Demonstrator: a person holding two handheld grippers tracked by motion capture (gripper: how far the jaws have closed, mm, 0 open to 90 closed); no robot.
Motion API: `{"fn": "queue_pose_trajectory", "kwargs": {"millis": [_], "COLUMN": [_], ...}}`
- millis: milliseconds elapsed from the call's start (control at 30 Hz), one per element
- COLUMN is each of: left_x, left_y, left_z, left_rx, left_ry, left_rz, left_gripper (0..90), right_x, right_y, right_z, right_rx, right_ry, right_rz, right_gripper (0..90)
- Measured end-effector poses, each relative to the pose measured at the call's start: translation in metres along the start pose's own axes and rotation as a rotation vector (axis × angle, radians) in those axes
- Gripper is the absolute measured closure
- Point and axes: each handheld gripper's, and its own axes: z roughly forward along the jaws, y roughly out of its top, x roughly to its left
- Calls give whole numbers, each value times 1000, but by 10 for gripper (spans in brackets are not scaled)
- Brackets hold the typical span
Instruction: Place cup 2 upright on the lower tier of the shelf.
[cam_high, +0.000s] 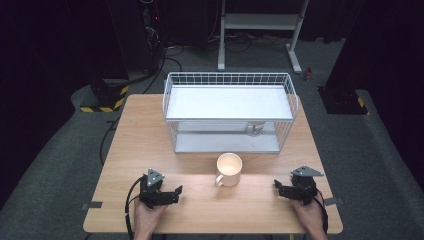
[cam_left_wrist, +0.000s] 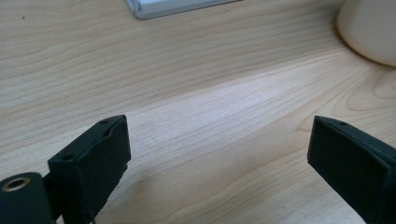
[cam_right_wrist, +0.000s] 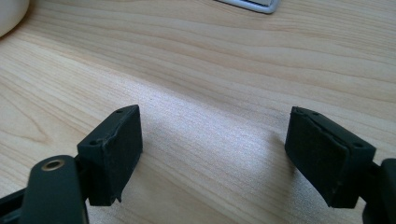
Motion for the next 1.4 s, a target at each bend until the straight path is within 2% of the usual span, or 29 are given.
{"fn": "queue_pose_trajectory", "kwargs": {"millis": [200,300,433,600,767,1000,1167,1400], "left_x": [-16,-22,-31,-48,-60,-79,-89,-98], "left_y": [3,5,6,9,13,24,32,42], "left_z": [2,8,10,12,16,23,31,42], "left_rx": [3,27,24,28,29,22,24,16], "left_ry": [-43,-67,-93,-117,-142,-168,-188,-191], "left_rz": [44,69,80,121,140,193,198,208], "left_gripper": [52,38,33,29,24,16,15,13], "right_x": [0,0,-1,-1,-1,-1,-1,-1], "right_y": [0,0,0,0,0,0,0,0], "right_z": [0,0,0,0,0,0,0,0], "right_rx": [0,-1,1,1,1,1,2,2], "right_ry": [0,-2,-2,-2,-2,-2,-3,-3], "right_rz": [0,-3,1,2,5,6,9,9], "right_gripper": [190,187,179,178,178,178,178,178]}}
